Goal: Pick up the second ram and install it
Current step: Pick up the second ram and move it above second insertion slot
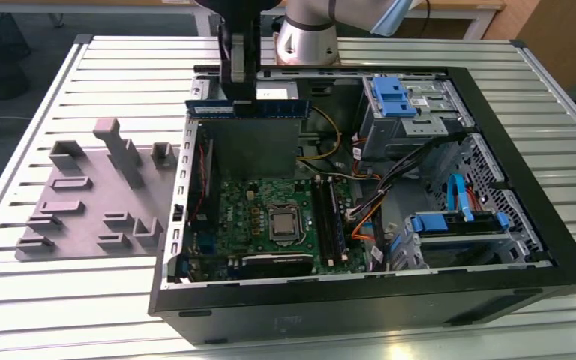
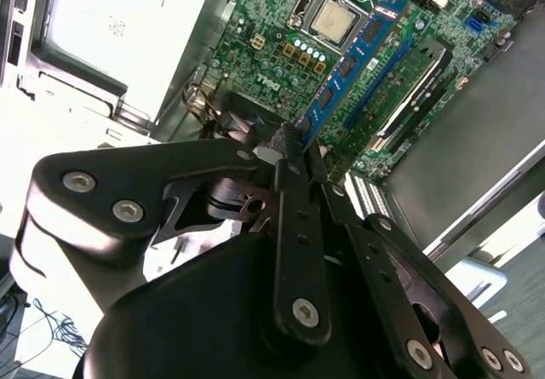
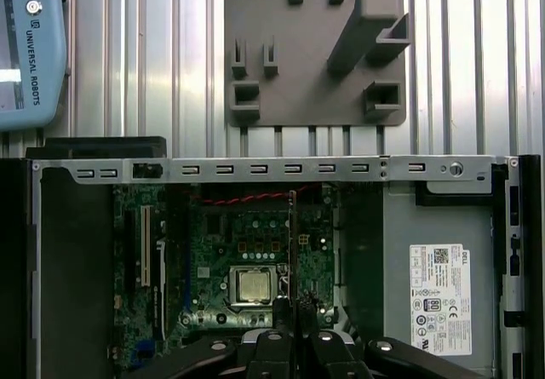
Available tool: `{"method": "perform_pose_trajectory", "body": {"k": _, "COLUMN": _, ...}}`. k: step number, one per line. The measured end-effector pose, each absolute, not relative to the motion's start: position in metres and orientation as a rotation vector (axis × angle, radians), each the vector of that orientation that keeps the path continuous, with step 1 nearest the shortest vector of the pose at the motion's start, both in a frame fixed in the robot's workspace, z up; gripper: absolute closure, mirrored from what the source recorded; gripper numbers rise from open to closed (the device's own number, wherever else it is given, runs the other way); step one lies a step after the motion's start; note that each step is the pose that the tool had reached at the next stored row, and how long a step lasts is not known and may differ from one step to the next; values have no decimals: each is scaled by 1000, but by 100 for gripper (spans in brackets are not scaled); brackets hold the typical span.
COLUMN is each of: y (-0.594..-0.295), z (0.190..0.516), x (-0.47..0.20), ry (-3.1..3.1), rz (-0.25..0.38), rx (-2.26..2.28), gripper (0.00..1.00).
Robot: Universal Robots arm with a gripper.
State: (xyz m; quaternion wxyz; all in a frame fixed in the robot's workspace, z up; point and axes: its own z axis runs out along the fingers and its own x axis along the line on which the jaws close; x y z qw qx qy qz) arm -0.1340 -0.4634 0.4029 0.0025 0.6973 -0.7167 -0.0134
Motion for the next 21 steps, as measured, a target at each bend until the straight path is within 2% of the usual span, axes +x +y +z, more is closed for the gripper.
{"method": "perform_pose_trajectory", "body": {"k": 21, "y": -463, "z": 402, "x": -122, "ry": -2248, "rz": -42, "rx": 2187, "gripper": 86}}
